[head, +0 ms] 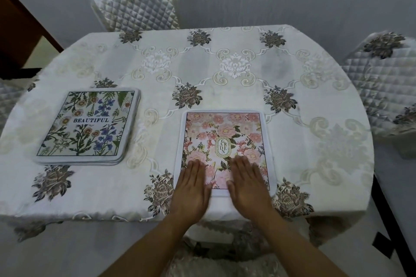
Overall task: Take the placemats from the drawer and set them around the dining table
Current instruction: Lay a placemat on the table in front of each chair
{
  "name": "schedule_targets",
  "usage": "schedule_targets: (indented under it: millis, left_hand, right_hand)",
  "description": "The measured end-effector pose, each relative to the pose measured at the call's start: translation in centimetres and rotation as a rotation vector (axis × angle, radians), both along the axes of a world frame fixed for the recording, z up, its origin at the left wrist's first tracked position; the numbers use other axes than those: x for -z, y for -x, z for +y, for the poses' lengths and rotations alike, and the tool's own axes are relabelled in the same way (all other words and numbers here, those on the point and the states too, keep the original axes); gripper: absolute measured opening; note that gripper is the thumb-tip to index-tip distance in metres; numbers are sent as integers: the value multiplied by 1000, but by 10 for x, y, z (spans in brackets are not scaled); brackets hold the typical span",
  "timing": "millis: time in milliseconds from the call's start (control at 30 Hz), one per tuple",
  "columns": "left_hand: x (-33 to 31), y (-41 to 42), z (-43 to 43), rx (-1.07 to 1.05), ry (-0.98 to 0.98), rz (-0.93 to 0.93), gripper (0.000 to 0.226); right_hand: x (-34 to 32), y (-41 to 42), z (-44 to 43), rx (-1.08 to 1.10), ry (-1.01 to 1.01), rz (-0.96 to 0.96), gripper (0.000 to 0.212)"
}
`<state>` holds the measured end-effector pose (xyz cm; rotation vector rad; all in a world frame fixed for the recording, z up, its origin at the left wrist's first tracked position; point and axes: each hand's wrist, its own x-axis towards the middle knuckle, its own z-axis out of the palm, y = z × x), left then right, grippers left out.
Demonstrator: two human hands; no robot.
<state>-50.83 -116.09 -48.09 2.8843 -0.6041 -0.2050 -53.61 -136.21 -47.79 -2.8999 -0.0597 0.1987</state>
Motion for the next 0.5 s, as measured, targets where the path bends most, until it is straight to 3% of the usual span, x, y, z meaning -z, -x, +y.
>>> schedule_targets:
  millis: [233,367,500]
  left_hand:
    - [-6,-10,10,20,14,76,70]
    - [-20,-66,-18,39,129,25,65]
    - [-21,-135,-54,87,48,-6,62]
  right_hand:
    - [-4,7,-48,43,-39,39,65]
    - [-15,-50,-38,33,-102,-7,67]
    - [-21,-130,-26,-56,-69,39,66]
